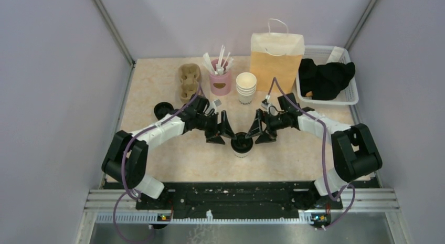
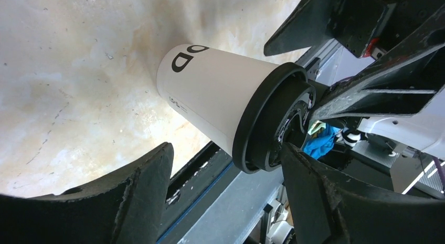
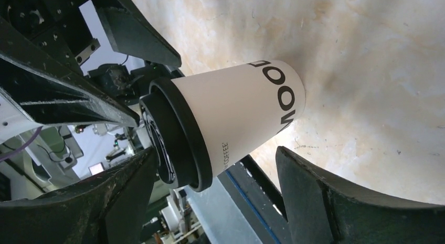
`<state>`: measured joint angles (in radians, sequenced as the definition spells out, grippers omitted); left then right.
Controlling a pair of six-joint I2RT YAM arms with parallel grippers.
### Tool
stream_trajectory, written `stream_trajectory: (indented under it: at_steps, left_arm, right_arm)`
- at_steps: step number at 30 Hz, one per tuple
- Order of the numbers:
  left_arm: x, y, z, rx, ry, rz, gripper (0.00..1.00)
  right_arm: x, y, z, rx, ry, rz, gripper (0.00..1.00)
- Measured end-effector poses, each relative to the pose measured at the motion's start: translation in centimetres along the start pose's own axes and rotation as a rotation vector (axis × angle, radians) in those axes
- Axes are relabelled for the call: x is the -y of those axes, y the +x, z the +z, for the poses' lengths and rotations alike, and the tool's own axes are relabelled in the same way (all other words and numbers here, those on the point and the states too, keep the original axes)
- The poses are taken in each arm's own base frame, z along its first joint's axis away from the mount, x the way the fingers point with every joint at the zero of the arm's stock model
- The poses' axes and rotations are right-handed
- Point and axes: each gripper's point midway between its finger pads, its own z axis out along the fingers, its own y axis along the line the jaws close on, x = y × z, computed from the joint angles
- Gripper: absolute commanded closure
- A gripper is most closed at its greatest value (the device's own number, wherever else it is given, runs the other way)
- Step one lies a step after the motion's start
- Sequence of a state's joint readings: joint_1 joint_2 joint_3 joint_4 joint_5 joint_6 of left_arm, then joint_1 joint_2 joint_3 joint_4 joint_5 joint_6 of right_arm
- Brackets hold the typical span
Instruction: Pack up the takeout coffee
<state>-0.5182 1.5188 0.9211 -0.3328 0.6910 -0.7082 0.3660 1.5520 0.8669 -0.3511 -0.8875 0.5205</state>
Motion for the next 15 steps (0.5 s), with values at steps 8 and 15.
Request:
stream_trajectory:
  at_steps: [8, 15]
  left_arm:
    - [-0.1, 1.6, 0.6, -0.042, 0.033, -0.025, 0.32]
    - [0.0, 2.2, 1.0, -0.05, 0.09, -0.019, 0.38]
  right_arm:
    - [0.4, 3.0, 0.1, -0.023, -0.08, 0.03, 0.43]
    - [0.0, 3.7, 0.7, -0.044, -0.213, 0.042, 0.44]
